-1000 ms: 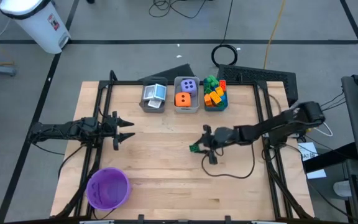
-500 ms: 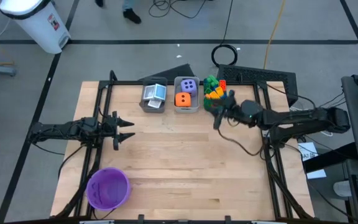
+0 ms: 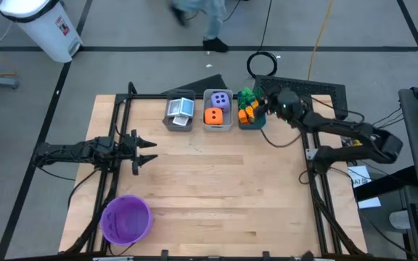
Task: Pick & Place Toys
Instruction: Put the green game piece into the blue bin
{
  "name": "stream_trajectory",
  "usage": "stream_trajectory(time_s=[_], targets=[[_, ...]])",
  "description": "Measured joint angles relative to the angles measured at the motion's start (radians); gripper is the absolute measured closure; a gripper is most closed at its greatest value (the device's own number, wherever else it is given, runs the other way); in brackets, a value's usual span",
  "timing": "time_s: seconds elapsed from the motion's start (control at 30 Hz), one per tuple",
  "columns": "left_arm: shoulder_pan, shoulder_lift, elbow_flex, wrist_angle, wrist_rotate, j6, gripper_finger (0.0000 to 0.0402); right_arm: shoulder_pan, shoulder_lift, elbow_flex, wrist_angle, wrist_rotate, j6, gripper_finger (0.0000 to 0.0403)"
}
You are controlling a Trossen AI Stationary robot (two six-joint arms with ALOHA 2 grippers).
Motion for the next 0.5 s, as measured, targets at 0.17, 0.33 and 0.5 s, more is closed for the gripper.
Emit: stream_trajectory(time_s=[0.17, 0.33, 0.5], targets=[[0.0, 0.0, 0.0, 0.0, 0.0, 0.0, 0.0156, -0.096, 0.127, 0.0, 0.084, -0.161, 0.071, 0.0245], [0.0, 0.0, 0.0, 0.0, 0.0, 0.0, 0.0156, -0.1, 0.254, 0.0, 0.199, -0.186, 0.022, 0.0251], [0.0, 0.0, 0.0, 0.0, 0.0, 0.0, 0.0156, -0.1, 0.339, 0.0, 0.262, -0.186, -0.004, 0.0245]])
